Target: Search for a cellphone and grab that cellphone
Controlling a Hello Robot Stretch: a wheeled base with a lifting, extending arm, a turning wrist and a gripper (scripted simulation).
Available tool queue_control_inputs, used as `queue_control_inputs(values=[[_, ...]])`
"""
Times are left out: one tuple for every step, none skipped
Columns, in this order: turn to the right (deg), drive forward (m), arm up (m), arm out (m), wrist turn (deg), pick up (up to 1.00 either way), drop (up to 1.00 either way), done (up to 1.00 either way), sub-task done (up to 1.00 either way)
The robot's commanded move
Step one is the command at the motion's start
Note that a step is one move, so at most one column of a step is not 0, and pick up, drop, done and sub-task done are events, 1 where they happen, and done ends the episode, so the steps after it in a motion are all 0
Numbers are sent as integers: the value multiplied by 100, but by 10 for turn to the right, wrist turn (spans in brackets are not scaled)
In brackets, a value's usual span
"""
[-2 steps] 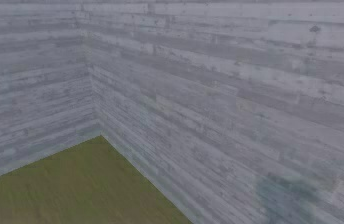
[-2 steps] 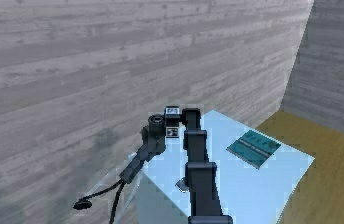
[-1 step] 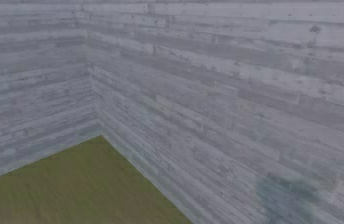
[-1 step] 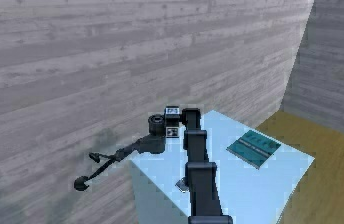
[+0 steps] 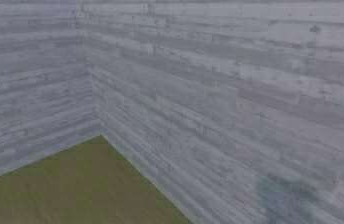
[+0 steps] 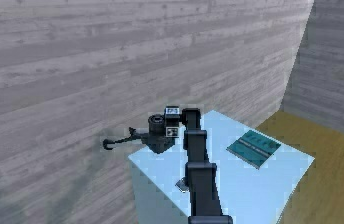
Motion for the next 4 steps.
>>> queue_control_inputs(values=[[0, 0, 0, 0, 450, 0, 0, 0, 0], [0, 0, 0, 0, 240, 0, 0, 0, 0], [0, 0, -30, 0, 0, 0, 0, 0, 0], [0, 0, 0, 0, 0, 100, 0, 0, 0]])
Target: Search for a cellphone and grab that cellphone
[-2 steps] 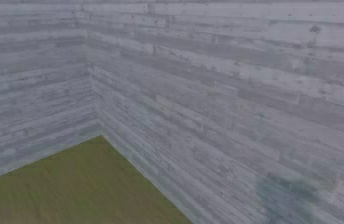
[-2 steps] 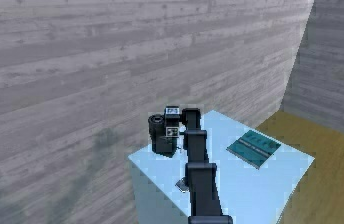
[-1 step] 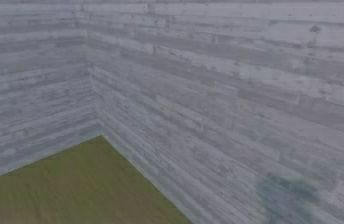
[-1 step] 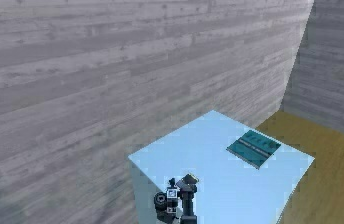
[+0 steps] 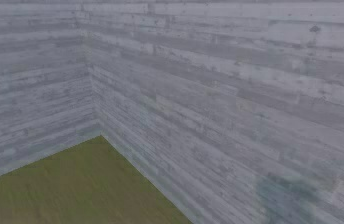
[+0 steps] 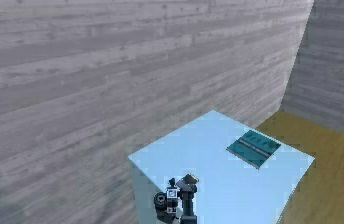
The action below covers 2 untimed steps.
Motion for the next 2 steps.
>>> queue_control_inputs(values=[[0, 0, 10, 0, 0, 0, 0, 0, 0], [0, 0, 0, 0, 0, 0, 0, 100, 0]])
